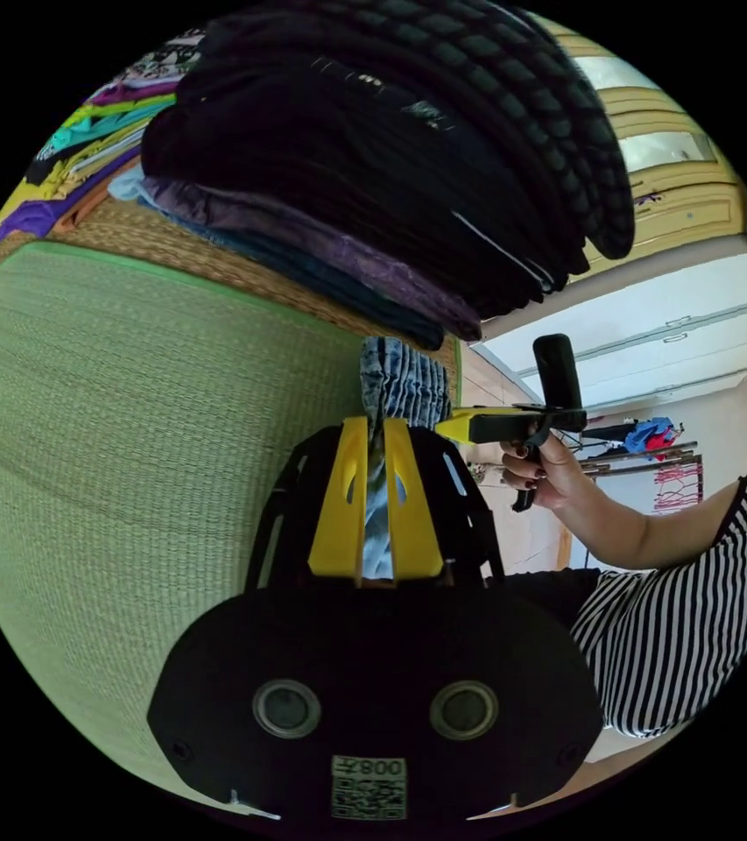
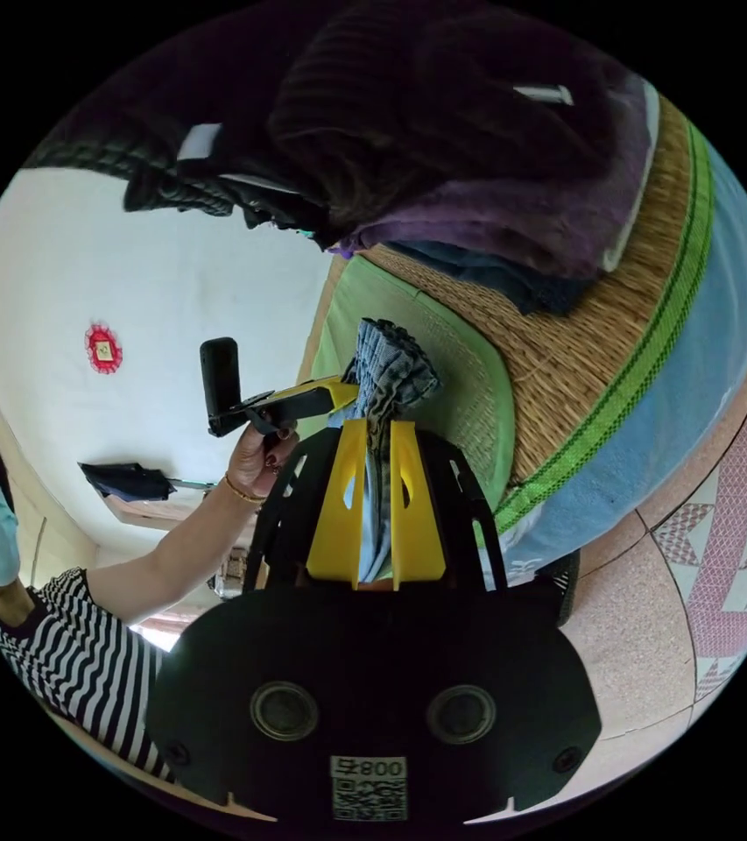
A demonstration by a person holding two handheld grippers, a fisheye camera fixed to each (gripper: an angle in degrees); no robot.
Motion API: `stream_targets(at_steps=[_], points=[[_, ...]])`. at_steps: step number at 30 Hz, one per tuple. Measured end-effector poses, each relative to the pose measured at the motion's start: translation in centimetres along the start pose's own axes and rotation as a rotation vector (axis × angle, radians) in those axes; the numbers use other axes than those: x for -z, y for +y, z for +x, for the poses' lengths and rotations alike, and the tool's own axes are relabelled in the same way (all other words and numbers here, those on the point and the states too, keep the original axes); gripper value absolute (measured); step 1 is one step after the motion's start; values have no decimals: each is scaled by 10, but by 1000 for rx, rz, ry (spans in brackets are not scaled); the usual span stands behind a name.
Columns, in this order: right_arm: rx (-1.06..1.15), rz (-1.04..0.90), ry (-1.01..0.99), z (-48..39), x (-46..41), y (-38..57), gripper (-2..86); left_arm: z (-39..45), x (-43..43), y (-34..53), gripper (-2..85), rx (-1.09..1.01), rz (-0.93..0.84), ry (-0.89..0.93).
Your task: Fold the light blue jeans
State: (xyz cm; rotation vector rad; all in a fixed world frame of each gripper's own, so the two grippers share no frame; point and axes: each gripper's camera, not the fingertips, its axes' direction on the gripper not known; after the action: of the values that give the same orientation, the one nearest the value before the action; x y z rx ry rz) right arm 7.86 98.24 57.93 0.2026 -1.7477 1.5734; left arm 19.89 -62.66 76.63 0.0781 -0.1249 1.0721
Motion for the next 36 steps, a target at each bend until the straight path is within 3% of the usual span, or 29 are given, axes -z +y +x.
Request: stream_targets(at_steps=[16,27,36], points=[[302,-18,-21,-211,-78,81,38,77,161,142,33,-132,203,-49],[519,-257,-26,-361,-265,187,40,87,254,324,40,-9,307,-107],[553,-465,49,-399,-438,268,44,51,268,461,54,243,358,-16]])
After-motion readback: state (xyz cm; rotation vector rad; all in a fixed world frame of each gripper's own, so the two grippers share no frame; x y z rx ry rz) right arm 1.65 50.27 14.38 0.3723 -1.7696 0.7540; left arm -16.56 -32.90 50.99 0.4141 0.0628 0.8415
